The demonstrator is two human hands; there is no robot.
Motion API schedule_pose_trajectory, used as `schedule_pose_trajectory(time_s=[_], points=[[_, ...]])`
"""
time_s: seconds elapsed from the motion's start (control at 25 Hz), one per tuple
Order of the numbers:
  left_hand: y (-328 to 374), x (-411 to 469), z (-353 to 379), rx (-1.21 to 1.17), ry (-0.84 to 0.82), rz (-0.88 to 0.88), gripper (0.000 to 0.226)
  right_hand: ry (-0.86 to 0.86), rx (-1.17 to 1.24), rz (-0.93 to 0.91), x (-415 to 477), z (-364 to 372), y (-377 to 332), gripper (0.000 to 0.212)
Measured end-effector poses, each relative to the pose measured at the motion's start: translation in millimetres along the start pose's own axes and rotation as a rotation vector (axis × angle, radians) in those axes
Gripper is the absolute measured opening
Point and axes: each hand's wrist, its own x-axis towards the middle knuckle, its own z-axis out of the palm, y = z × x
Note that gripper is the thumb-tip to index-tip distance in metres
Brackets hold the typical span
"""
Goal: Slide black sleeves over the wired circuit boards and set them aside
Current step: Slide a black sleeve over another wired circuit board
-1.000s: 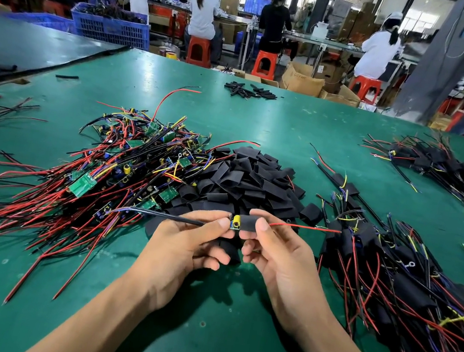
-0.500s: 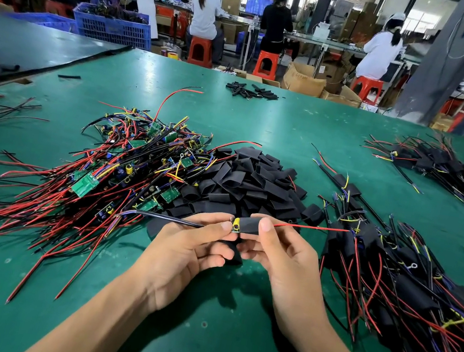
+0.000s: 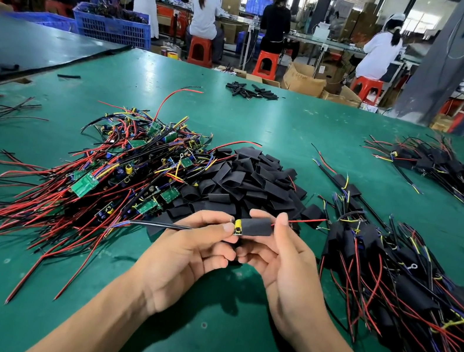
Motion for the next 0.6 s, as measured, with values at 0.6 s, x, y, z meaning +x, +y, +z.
schedule_pose_trajectory(time_s=[0.6], points=[[0.0, -3.8, -2.4, 0.141, -0.023, 0.145, 0.011, -0.121, -0.012, 0.036, -3.4, -1.3, 8.6, 0.036]])
